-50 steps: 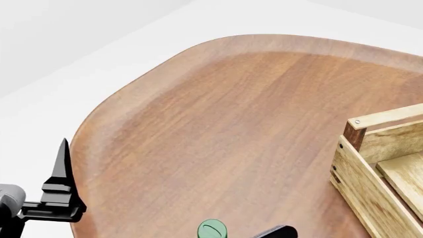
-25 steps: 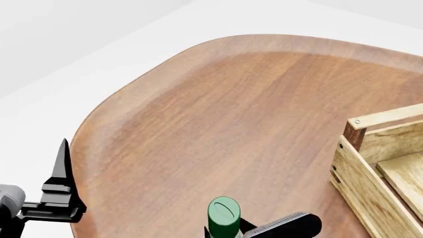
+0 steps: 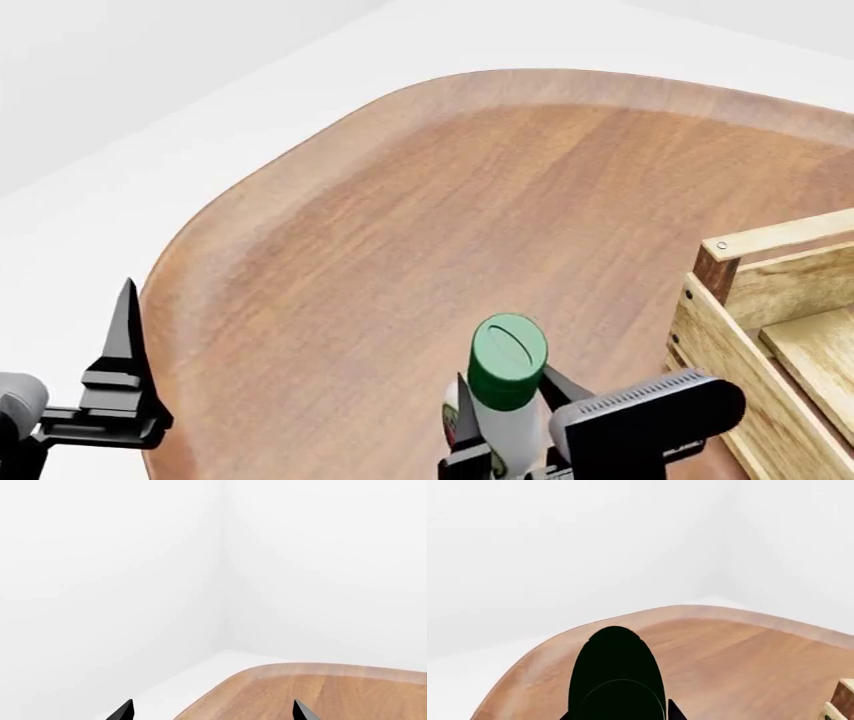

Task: Pick up the salad dressing and put it in the tray.

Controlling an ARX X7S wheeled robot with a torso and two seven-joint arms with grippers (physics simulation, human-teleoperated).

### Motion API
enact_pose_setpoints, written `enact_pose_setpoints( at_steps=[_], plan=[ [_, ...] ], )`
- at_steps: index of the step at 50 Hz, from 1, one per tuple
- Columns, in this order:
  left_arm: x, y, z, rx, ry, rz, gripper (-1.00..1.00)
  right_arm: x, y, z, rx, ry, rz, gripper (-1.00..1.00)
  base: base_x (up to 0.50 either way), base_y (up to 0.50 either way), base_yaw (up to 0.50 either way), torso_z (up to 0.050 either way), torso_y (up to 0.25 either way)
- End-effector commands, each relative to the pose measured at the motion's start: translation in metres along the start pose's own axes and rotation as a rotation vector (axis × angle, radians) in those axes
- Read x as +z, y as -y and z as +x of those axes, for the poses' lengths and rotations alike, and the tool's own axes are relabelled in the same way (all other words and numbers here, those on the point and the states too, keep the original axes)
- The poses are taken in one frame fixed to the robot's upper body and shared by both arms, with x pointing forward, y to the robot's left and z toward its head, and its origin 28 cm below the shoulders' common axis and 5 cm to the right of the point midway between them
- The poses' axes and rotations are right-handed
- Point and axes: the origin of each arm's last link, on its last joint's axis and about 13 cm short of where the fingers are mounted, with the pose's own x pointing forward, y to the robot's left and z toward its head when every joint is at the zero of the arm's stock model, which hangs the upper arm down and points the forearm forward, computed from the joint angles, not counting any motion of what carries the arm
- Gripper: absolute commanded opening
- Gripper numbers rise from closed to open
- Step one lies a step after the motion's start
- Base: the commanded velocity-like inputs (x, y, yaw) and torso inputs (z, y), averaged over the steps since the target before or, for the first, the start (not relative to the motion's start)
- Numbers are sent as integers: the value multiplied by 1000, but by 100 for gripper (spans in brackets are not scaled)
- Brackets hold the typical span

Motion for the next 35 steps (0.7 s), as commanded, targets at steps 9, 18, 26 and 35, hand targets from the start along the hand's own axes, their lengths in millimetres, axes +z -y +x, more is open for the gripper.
enact_pose_setpoints(
  at_steps=[9,18,26,35],
  plan=[
    [1,-2,1,4,4,0,100,43,27,-3,-137,97,-69,-100,0,0,0,0,1],
    [0,-2,0,6,2,-3,100,57,45,-5,-246,119,-109,-100,0,0,0,0,0],
    [-2,-3,0,11,-1,-5,100,72,62,-5,-344,137,-126,-100,0,0,0,0,1],
    [-2,-3,0,13,-2,-8,100,86,81,-8,-465,161,-121,-100,0,0,0,0,0]
  ],
)
